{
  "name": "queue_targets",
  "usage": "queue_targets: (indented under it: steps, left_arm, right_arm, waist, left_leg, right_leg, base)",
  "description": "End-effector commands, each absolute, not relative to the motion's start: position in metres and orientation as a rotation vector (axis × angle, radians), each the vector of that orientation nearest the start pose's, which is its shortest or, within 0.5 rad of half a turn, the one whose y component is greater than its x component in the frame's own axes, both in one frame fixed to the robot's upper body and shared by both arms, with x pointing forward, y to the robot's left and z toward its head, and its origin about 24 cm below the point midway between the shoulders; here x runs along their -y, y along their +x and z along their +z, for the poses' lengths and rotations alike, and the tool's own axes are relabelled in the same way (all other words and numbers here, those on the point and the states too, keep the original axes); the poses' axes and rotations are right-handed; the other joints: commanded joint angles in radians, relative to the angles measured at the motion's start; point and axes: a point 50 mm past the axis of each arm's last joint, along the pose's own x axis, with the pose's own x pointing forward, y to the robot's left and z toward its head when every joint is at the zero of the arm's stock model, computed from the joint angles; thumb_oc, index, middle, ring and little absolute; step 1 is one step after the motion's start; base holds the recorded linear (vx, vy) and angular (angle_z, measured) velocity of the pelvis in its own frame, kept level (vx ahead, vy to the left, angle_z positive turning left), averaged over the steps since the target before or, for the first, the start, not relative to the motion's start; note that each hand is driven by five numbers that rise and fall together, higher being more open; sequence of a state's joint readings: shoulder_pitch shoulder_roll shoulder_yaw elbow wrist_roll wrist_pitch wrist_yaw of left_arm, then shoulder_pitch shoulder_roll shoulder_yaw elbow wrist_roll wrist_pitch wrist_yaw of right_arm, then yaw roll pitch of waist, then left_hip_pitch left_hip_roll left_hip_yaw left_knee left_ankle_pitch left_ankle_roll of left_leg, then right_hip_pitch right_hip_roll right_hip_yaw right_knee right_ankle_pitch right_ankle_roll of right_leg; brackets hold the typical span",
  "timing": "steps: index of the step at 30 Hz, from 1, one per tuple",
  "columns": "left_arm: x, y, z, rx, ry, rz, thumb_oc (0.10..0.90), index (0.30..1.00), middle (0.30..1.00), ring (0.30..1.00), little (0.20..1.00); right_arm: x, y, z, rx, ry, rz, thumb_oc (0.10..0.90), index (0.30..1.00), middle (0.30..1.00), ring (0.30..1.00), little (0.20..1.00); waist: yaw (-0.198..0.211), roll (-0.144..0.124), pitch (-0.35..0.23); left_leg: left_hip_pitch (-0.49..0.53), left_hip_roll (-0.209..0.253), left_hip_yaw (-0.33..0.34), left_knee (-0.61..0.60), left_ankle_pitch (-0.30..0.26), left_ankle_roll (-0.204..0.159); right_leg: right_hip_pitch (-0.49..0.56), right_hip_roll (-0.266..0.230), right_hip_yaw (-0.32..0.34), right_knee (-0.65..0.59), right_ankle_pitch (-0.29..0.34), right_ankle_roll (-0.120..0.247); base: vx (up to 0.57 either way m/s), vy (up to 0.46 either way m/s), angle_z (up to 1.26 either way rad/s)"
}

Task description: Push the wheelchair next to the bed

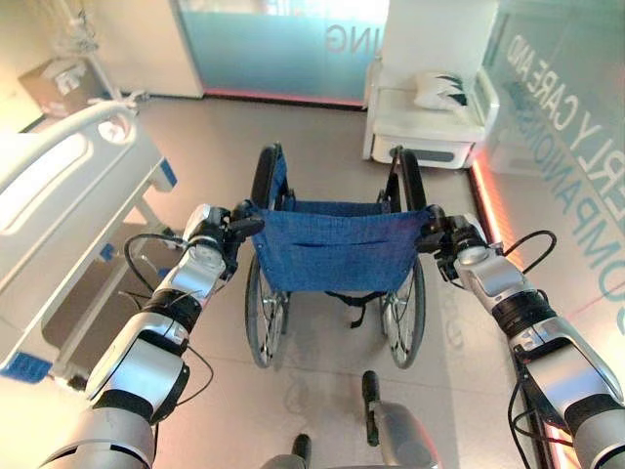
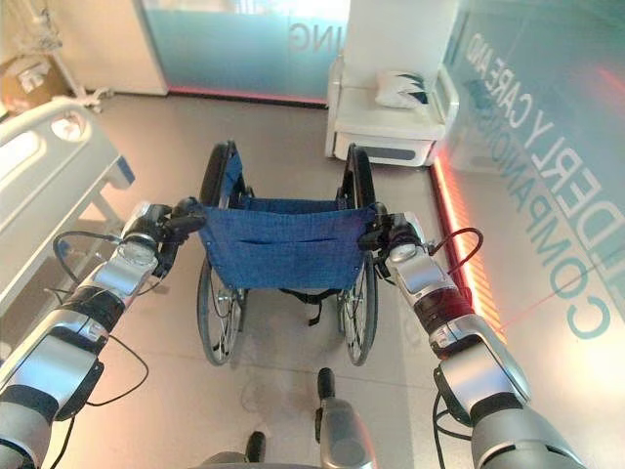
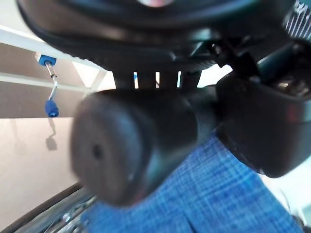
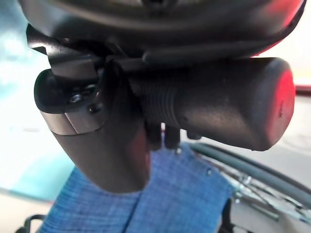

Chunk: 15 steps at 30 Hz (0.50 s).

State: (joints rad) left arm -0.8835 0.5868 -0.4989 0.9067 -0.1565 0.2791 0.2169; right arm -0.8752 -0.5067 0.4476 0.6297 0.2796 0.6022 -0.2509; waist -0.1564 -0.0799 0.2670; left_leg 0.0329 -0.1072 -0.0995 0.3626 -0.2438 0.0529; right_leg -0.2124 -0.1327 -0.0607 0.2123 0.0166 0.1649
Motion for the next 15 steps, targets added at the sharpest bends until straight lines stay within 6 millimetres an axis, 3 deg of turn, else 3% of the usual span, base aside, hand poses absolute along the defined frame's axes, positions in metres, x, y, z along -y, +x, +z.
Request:
queue_targets:
  steps: [1, 2, 3, 4, 5, 8, 9, 10, 12, 13, 15]
  left_arm:
    - [-0.235, 0.386, 0.107, -0.240, 0.648, 0.159, 0.400, 0.300, 0.300, 0.300, 0.300]
    - [-0.234, 0.385, 0.104, -0.248, 0.641, 0.160, 0.400, 0.300, 0.300, 0.300, 0.300]
    - [-0.232, 0.383, 0.100, -0.249, 0.626, 0.166, 0.400, 0.300, 0.300, 0.300, 0.300]
    - [-0.231, 0.384, 0.100, -0.242, 0.609, 0.174, 0.400, 0.300, 0.300, 0.300, 0.300]
    - [-0.230, 0.385, 0.102, -0.234, 0.588, 0.178, 0.400, 0.300, 0.300, 0.300, 0.300]
    - [-0.231, 0.384, 0.105, -0.217, 0.583, 0.170, 0.400, 0.300, 0.300, 0.300, 0.300]
    - [-0.232, 0.384, 0.106, -0.213, 0.583, 0.166, 0.400, 0.300, 0.300, 0.300, 0.300]
    - [-0.239, 0.381, 0.107, -0.204, 0.588, 0.168, 0.400, 0.300, 0.300, 0.300, 0.300]
    - [-0.245, 0.379, 0.107, -0.195, 0.591, 0.177, 0.400, 0.300, 0.300, 0.300, 0.300]
    - [-0.246, 0.379, 0.107, -0.195, 0.592, 0.178, 0.400, 0.300, 0.300, 0.300, 0.300]
    - [-0.251, 0.378, 0.111, -0.193, 0.600, 0.197, 0.400, 0.300, 0.300, 0.300, 0.300]
  right_arm:
    - [0.200, 0.383, 0.126, -0.279, -0.650, -0.118, 0.400, 0.300, 0.300, 0.300, 0.300]
    - [0.200, 0.383, 0.126, -0.282, -0.653, -0.111, 0.400, 0.300, 0.300, 0.300, 0.300]
    - [0.199, 0.384, 0.126, -0.273, -0.665, -0.105, 0.400, 0.300, 0.300, 0.300, 0.300]
    - [0.198, 0.385, 0.126, -0.263, -0.668, -0.101, 0.400, 0.300, 0.300, 0.300, 0.300]
    - [0.195, 0.385, 0.128, -0.248, -0.667, -0.101, 0.400, 0.300, 0.300, 0.300, 0.300]
    - [0.196, 0.384, 0.128, -0.230, -0.649, -0.102, 0.400, 0.300, 0.300, 0.300, 0.300]
    - [0.197, 0.383, 0.127, -0.227, -0.647, -0.104, 0.400, 0.300, 0.300, 0.300, 0.300]
    - [0.193, 0.384, 0.129, -0.214, -0.646, -0.094, 0.400, 0.300, 0.300, 0.300, 0.300]
    - [0.183, 0.389, 0.132, -0.209, -0.638, -0.083, 0.400, 0.300, 0.300, 0.300, 0.300]
    - [0.182, 0.390, 0.133, -0.209, -0.637, -0.083, 0.400, 0.300, 0.300, 0.300, 0.300]
    - [0.171, 0.394, 0.141, -0.187, -0.620, -0.074, 0.400, 0.300, 0.300, 0.300, 0.300]
  waist:
    - [0.013, 0.045, -0.084]
    - [0.004, 0.048, -0.105]
    - [-0.005, 0.050, -0.127]
    - [-0.008, 0.049, -0.135]
    - [0.001, 0.033, -0.140]
    - [0.039, 0.007, -0.119]
    - [0.056, 0.010, -0.104]
    - [0.101, 0.004, -0.073]
    - [0.153, 0.025, -0.053]
    - [0.159, 0.024, -0.049]
    - [0.216, 0.049, -0.049]
  left_leg:
    - [0.236, -0.006, -0.002, -0.209, 0.108, -0.037]
    - [0.247, 0.029, 0.021, -0.150, 0.176, -0.071]
    - [0.255, 0.089, 0.056, -0.079, 0.281, -0.114]
    - [0.249, 0.120, 0.076, -0.037, 0.325, -0.130]
    - [0.185, 0.137, 0.117, 0.092, 0.395, -0.148]
    - [0.006, 0.151, 0.158, 0.192, 0.413, -0.151]
    - [-0.041, 0.141, 0.159, 0.201, 0.395, -0.144]
    - [-0.164, 0.087, 0.171, 0.153, 0.383, -0.122]
    - [-0.243, 0.086, 0.205, -0.033, 0.407, -0.113]
    - [-0.241, 0.084, 0.208, -0.050, 0.408, -0.112]
    - [-0.311, 0.083, 0.166, -0.310, 0.490, -0.125]
  right_leg:
    - [-0.009, 0.085, 0.000, -0.151, 0.236, -0.089]
    - [0.009, 0.091, -0.009, -0.148, 0.222, -0.106]
    - [0.038, 0.097, -0.030, -0.167, 0.208, -0.129]
    - [0.055, 0.102, -0.035, -0.173, 0.194, -0.142]
    - [0.101, 0.101, -0.053, -0.182, 0.159, -0.169]
    - [0.183, 0.103, -0.047, -0.194, 0.111, -0.194]
    - [0.215, 0.111, -0.035, -0.197, 0.100, -0.194]
    - [0.285, 0.122, 0.009, -0.213, 0.076, -0.187]
    - [0.340, 0.160, 0.045, -0.227, 0.049, -0.181]
    - [0.348, 0.160, 0.051, -0.229, 0.046, -0.180]
    - [0.396, 0.187, 0.111, -0.256, 0.032, -0.177]
  base:
    - [0.41, -0.199, -0.01]
    - [0.41, -0.202, 0.02]
    - [0.44, -0.230, 0.54]
    - [0.44, -0.286, 0.67]
    - [0.38, -0.266, 0.49]
    - [0.31, -0.206, 0.04]
    - [0.40, -0.145, -0.27]
    - [0.48, -0.096, -0.31]
    - [0.54, -0.030, -0.36]
    - [0.54, 0.085, -0.38]
    - [0.58, 0.147, -0.73]
